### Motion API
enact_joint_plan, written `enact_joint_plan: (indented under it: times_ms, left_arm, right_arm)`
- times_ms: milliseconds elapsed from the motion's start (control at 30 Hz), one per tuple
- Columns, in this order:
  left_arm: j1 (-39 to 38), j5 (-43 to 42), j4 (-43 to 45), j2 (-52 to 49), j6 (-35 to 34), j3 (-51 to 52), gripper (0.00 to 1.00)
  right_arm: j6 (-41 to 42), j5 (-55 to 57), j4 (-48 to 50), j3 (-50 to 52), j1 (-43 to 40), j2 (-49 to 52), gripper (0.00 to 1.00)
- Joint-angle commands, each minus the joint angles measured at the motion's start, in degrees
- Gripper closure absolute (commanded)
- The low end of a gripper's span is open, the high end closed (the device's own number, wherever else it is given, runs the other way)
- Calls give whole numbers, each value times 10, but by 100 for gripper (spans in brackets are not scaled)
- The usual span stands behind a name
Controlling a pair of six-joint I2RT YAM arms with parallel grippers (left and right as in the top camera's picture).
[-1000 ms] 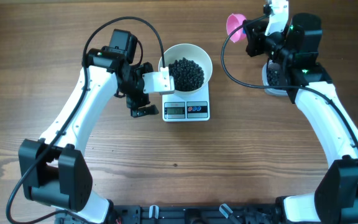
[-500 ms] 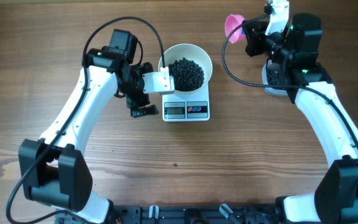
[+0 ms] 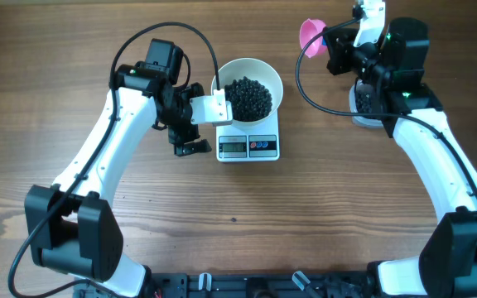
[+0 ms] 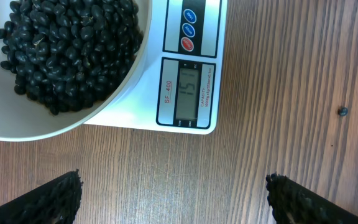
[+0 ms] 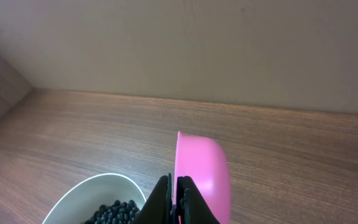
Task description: Scoop item into bowl and weigh 150g on scale
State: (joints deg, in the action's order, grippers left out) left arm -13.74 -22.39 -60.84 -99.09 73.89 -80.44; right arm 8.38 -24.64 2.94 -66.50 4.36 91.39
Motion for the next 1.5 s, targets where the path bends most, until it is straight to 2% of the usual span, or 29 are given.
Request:
enact_joint_plan:
  times_ms: [0,100,233,400,567,1133,1467]
  left_arm:
    - [4,-7,0,7,9,0,0]
    - [4,-7,0,7,9,0,0]
    - [4,-7,0,7,9,0,0]
    - [4,-7,0,7,9,0,0]
    - [4,-7,0,7,9,0,0]
    - [4,-7,0,7,9,0,0]
    - [4,-7,0,7,9,0,0]
  right_arm:
    - [23,-14,7,-2,3,1,96]
    - [85,-20,18,-2,3,1,96]
    - [112,-73,22,-2,10,5,96]
    - [109,-112,22,-2,42,25,96]
    - [51,-113,26,-2,72,45,96]
    - [51,-114,59,-2,76,56,96]
    - [54,-4,160,-2,43,56,96]
